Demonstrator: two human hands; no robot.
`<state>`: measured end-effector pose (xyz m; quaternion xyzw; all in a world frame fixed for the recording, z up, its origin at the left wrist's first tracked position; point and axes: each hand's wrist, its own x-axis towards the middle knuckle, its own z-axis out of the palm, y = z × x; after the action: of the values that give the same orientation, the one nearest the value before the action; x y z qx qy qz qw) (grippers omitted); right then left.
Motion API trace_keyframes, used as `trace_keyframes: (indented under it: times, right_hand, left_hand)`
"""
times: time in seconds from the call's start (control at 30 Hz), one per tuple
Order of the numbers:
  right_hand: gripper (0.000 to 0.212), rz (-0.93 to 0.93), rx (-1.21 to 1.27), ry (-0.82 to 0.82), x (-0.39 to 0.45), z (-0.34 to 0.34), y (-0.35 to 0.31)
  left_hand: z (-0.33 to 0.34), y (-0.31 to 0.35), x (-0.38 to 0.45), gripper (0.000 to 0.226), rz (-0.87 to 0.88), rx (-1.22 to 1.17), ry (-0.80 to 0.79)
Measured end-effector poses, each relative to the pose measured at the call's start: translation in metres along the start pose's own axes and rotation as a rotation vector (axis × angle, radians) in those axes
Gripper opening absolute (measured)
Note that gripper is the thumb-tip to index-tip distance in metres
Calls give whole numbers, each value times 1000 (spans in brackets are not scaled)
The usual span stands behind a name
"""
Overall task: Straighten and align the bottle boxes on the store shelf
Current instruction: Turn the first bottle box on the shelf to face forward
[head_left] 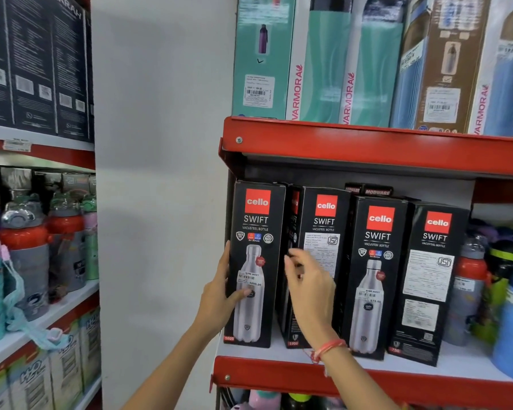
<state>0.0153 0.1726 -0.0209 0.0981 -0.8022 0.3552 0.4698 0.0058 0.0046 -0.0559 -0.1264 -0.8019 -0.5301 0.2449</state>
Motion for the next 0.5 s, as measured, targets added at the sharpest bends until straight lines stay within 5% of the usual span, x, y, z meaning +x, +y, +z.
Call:
trace_keyframes:
  times: [0.1, 0.23, 0.5]
  right_hand:
    - [58, 79, -189, 135, -3, -1, 12]
    - [106, 369, -203, -123, -4, -1, 14]
    - [116, 360, -18, -189, -6, -20, 16]
  left_hand:
    - [6, 1, -5, 89, -43, 53, 49]
    - [13, 10, -13, 83, 9, 202, 171]
    - [33, 34, -21, 70, 253, 322, 359]
